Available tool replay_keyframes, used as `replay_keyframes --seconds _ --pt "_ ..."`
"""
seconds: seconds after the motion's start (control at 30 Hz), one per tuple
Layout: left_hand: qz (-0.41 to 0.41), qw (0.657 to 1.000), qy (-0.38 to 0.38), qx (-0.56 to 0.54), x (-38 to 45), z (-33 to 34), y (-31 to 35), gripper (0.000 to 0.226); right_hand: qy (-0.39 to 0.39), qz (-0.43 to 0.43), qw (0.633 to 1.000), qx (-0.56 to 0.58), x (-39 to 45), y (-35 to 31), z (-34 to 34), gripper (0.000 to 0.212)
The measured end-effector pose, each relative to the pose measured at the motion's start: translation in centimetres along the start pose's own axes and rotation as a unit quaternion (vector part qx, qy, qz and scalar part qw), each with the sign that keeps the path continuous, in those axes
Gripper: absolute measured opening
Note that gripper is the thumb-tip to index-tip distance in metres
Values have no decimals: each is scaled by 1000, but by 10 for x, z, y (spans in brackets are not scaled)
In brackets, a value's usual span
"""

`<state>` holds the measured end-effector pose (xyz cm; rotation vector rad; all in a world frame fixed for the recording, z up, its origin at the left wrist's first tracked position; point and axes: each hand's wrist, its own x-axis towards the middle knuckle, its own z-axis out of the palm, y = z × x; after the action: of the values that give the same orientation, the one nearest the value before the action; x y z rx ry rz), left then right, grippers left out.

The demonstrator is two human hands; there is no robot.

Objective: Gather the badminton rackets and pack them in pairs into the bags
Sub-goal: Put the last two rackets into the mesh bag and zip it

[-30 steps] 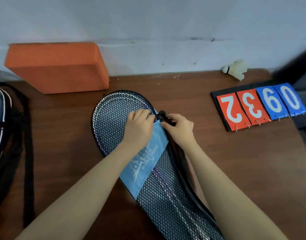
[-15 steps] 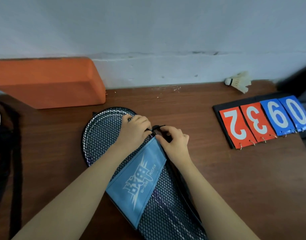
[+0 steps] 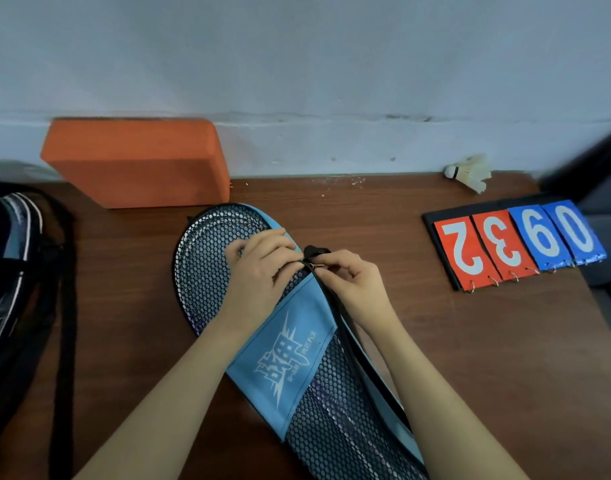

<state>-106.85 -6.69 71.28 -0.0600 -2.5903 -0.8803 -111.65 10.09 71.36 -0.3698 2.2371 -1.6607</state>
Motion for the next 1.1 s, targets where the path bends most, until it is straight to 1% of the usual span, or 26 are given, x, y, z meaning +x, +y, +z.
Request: replay_keyframes --seconds 0.1,0.17,0.23,0.33,0.4,0.43,0.47,0.53,0.57,0.63,0.73,0.77,0.87,0.9,0.97,1.03,1.07,1.1 --pt "3 1000 13 25 -9 -17 13 19 14 -52 998 -29 -12 -13 0 13" --pt "-1 999 35 38 -16 -28 18 16 25 -101 989 -103 -21 -19 2 12" --pt "1 997 62 43 -24 -39 21 14 30 -129 976 -175 -32 -27 5 11" --pt "-1 995 91 40 -36 -53 24 11 17 -156 962 -224 -46 -36 7 15" --pt "-22 994 101 35 -46 -60 23 12 -7 -157 965 -209 -56 -34 6 13" --pt "-37 993 106 33 -51 -62 22 14 -16 -145 974 -174 -62 -31 5 12" --pt "-53 992 110 30 -55 -64 19 15 -22 -123 983 -131 -69 -29 4 12" --pt "-77 990 113 30 -62 -68 14 13 -24 -76 994 -81 -85 -26 3 21" --pt "-80 990 114 36 -64 -69 10 11 -22 -64 994 -81 -92 -24 3 23" --pt "-87 989 111 49 -65 -69 4 7 -17 -60 993 -97 -101 -23 4 21" --pt "-132 985 108 40 -61 -69 -3 7 -9 -100 979 -178 -110 -20 -2 14" --pt "-138 984 107 41 -62 -68 -5 8 -6 -90 979 -181 -114 -17 -6 14" --pt "-107 987 102 65 -65 -67 -7 8 13 5 997 -74 -130 -12 -12 15" --pt "-93 988 100 72 -66 -66 -8 9 22 20 998 -50 -134 -11 -12 16" --pt "-73 989 98 88 -67 -65 -8 11 31 10 998 -53 -137 -11 -11 18" --pt "-45 991 83 95 -67 -65 -2 18 32 -16 996 -86 -135 -13 -7 16" --pt "-17 994 55 96 -68 -63 5 24 27 -31 993 -111 -133 -14 -6 14" --pt "23 995 11 99 -71 -60 14 29 21 -44 989 -141 -130 -14 -5 13"
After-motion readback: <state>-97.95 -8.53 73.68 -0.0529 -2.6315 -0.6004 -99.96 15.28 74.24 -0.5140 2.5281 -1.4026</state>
